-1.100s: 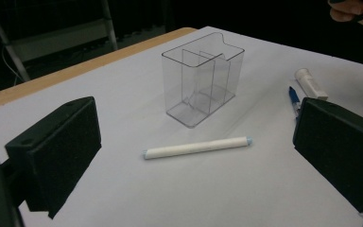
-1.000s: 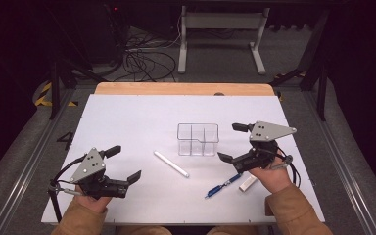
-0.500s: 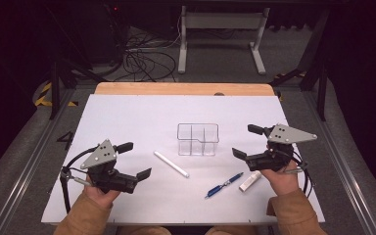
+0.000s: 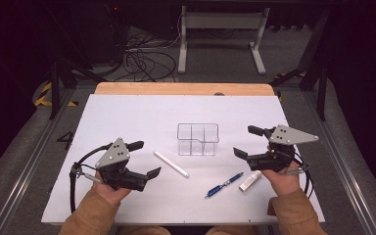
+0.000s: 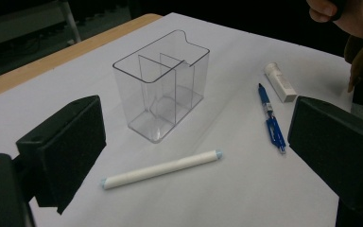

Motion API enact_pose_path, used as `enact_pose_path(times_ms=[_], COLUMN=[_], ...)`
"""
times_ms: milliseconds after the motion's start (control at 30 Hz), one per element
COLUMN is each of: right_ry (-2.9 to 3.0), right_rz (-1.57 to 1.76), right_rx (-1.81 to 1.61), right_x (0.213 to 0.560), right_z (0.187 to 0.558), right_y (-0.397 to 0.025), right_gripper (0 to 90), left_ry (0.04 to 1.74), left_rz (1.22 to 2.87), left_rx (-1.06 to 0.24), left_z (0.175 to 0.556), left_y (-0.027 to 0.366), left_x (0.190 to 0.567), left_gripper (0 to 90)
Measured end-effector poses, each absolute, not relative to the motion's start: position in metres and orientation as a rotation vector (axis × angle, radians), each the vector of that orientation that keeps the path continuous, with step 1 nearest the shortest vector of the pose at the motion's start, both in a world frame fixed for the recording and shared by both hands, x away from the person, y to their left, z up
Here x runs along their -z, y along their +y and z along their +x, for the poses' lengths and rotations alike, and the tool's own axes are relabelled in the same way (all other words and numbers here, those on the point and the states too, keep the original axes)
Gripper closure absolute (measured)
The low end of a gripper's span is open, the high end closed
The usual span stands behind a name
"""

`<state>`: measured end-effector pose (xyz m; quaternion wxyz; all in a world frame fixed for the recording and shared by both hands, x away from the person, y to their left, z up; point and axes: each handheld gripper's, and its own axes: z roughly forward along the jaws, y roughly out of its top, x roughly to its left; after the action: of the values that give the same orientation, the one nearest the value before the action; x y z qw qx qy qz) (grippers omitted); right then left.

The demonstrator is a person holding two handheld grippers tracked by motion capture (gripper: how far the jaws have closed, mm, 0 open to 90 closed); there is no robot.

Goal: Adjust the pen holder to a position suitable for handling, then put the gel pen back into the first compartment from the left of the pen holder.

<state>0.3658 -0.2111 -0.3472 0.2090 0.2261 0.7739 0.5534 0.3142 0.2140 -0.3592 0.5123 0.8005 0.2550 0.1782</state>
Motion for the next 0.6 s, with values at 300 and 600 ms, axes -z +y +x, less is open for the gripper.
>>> enact_pose_path(times_ms=[300,600], right_ry=[2.153,2.155], right_rz=[0.643,0.655], right_rx=[-1.538,-1.544], right_x=[0.349,0.351], right_z=[0.366,0.369], right_y=[-0.215,-0.220], right_gripper=[15.1,16.7], left_ry=[0.601,0.574], left_rz=[1.978,2.037], left_rx=[-0.408,-0.327], left_z=[0.317,0.325], left_y=[0.196,0.164], left_x=[0.357,0.359], left_gripper=[8.9,11.8])
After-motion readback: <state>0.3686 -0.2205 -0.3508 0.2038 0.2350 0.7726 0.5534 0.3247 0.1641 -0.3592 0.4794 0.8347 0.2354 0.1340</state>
